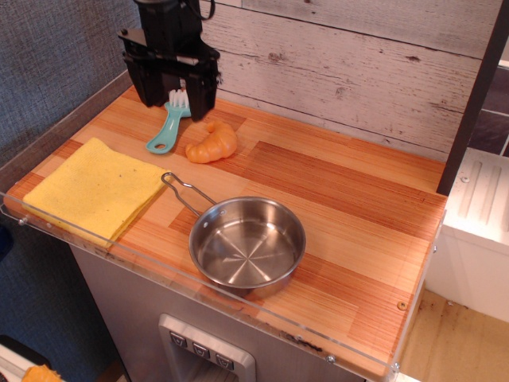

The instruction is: Move croissant from yellow cloth next to blue fork

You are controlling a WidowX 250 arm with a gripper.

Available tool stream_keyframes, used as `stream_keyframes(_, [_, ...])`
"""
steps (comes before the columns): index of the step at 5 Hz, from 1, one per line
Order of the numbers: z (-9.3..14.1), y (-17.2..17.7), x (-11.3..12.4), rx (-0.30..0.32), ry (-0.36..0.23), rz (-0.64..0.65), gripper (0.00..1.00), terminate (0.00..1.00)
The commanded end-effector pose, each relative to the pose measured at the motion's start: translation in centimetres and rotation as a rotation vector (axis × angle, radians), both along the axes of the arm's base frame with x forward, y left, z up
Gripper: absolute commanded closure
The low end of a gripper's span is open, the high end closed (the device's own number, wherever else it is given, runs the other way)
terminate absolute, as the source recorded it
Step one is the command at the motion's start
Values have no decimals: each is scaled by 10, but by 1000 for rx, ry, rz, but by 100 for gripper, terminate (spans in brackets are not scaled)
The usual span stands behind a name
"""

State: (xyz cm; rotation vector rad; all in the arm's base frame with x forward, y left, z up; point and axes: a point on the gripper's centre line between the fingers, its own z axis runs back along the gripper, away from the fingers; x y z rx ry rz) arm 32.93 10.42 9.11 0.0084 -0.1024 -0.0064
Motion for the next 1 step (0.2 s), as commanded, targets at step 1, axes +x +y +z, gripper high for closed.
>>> stream_keyframes(1, [11,4,0,11,-29,4,0,100])
